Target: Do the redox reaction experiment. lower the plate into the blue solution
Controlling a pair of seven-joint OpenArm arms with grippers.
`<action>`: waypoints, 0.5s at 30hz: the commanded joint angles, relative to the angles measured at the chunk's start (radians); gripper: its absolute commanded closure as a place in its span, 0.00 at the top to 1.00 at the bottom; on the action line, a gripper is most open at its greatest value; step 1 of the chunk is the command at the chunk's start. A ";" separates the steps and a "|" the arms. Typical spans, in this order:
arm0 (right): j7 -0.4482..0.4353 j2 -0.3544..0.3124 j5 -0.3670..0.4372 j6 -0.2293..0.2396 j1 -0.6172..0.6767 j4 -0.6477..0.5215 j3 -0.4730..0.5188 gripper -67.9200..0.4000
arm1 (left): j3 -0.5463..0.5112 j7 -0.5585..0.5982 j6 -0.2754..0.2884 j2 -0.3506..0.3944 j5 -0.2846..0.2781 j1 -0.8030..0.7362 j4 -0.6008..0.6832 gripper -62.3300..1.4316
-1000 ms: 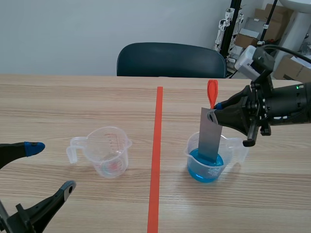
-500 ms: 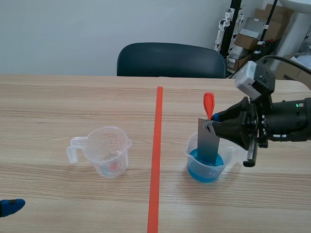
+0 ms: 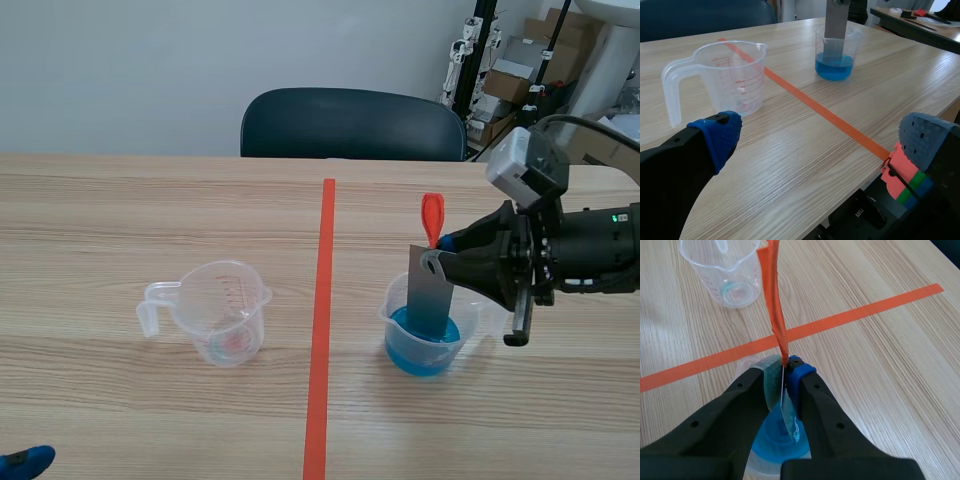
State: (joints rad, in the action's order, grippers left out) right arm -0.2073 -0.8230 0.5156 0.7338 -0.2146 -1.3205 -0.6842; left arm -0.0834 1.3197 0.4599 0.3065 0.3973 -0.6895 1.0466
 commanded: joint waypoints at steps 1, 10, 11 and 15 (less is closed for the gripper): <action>-0.011 -0.027 0.001 0.012 0.004 -0.013 0.011 0.01 | 0.003 0.049 -0.034 -0.013 0.007 0.004 0.003 1.00; -0.070 -0.054 0.000 0.012 0.016 -0.013 0.011 0.01 | 0.003 0.171 -0.082 -0.054 0.042 0.118 -0.151 1.00; -0.077 -0.055 0.000 0.012 0.021 -0.013 0.011 0.01 | 0.003 0.188 -0.084 -0.058 0.042 0.136 -0.175 1.00; -0.097 -0.055 -0.021 0.012 0.039 -0.013 0.011 0.01 | 0.003 0.234 -0.104 -0.079 0.099 0.206 -0.256 1.00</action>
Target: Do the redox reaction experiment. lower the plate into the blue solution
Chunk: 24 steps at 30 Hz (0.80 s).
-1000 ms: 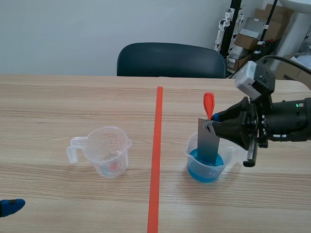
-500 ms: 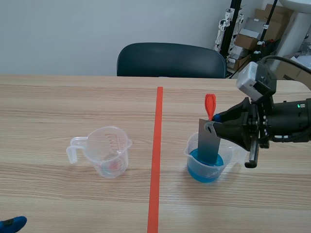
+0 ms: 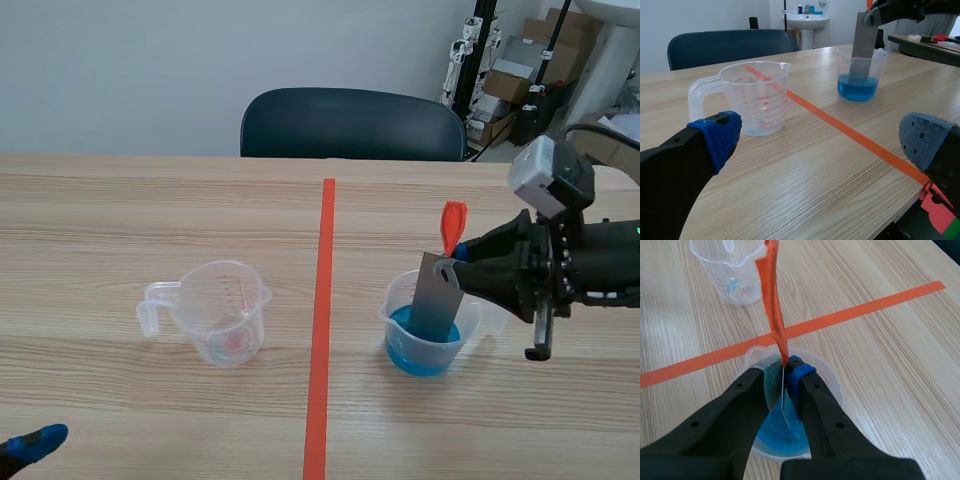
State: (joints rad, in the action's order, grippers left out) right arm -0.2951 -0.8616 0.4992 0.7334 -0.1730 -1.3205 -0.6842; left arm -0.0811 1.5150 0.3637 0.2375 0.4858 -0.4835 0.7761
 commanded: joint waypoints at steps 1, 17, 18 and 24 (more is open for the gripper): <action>-0.016 -0.016 -0.006 0.012 0.002 -0.013 0.011 0.01 | 0.001 0.039 -0.017 -0.017 0.026 0.014 0.000 1.00; -0.022 -0.016 -0.006 0.012 0.007 -0.013 0.011 0.02 | 0.002 0.039 -0.033 -0.076 0.118 0.152 -0.056 1.00; -0.022 -0.016 -0.006 0.012 0.007 -0.013 0.011 0.02 | 0.002 0.039 -0.033 -0.076 0.118 0.155 -0.056 1.00; -0.022 -0.016 -0.006 0.012 0.007 -0.013 0.011 0.02 | 0.002 0.039 -0.032 -0.076 0.129 0.182 -0.055 1.00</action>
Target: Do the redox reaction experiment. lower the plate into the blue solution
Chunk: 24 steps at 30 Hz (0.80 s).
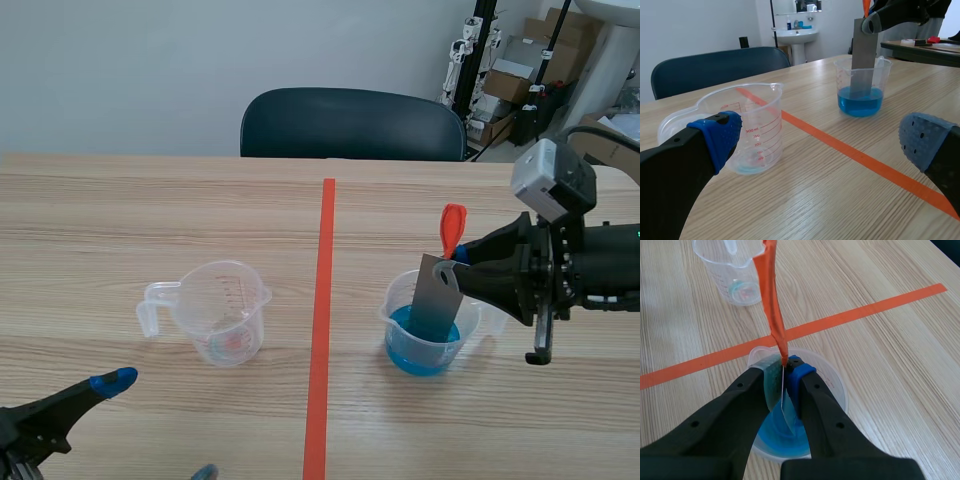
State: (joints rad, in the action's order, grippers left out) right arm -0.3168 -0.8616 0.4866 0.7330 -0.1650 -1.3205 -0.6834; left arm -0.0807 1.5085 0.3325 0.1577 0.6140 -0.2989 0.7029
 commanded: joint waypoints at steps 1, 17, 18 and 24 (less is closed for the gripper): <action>0.000 -0.016 0.006 0.013 -0.001 -0.013 0.010 0.02 | 0.002 0.045 -0.001 0.003 0.002 0.000 0.018 1.00; 0.003 -0.017 0.006 0.013 -0.001 -0.013 0.010 0.02 | 0.080 0.045 0.018 0.003 0.008 0.019 0.018 1.00; 0.003 -0.017 0.006 0.013 -0.001 -0.013 0.010 0.02 | 0.080 0.045 0.018 0.003 0.008 0.019 0.019 1.00; 0.005 -0.017 0.006 0.013 -0.001 -0.013 0.010 0.02 | 0.080 0.045 0.018 0.003 0.008 0.019 0.019 1.00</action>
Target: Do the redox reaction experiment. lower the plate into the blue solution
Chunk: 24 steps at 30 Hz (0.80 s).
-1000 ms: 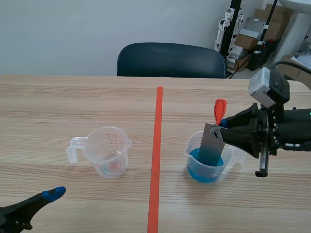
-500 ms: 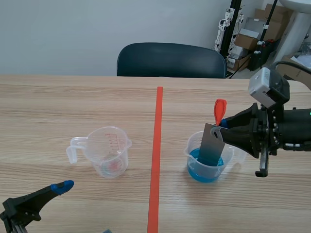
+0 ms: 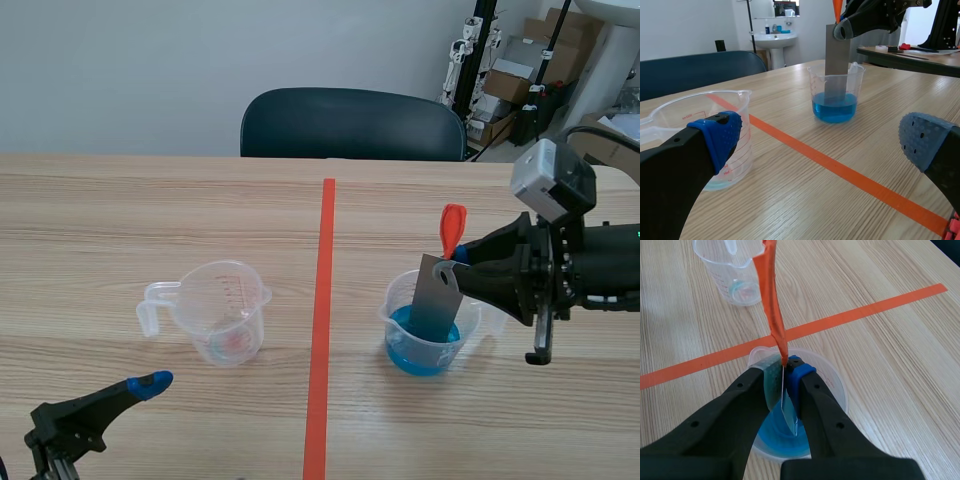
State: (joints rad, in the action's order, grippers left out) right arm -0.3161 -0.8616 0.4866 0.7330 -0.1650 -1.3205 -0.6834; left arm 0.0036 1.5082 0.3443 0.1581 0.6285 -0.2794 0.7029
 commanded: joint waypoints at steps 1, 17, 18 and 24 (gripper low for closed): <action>0.013 -0.017 0.006 0.013 -0.001 -0.013 0.010 0.02 | -0.004 0.046 0.006 0.003 -0.006 0.000 0.019 1.00; 0.048 -0.016 0.006 0.013 -0.001 -0.013 0.010 0.02 | -0.004 0.046 0.006 0.003 -0.006 0.002 0.019 1.00; 0.047 -0.016 0.006 0.013 -0.001 -0.013 0.010 0.02 | -0.004 0.046 0.006 0.003 -0.005 0.004 0.019 1.00; 0.032 -0.016 0.007 0.013 -0.001 -0.013 0.010 0.02 | -0.004 0.046 0.006 0.003 0.023 0.011 0.019 1.00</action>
State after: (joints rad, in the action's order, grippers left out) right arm -0.2905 -0.8616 0.4976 0.7330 -0.1658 -1.3258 -0.6815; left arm 0.0036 1.5082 0.3447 0.1577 0.6621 -0.2710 0.7029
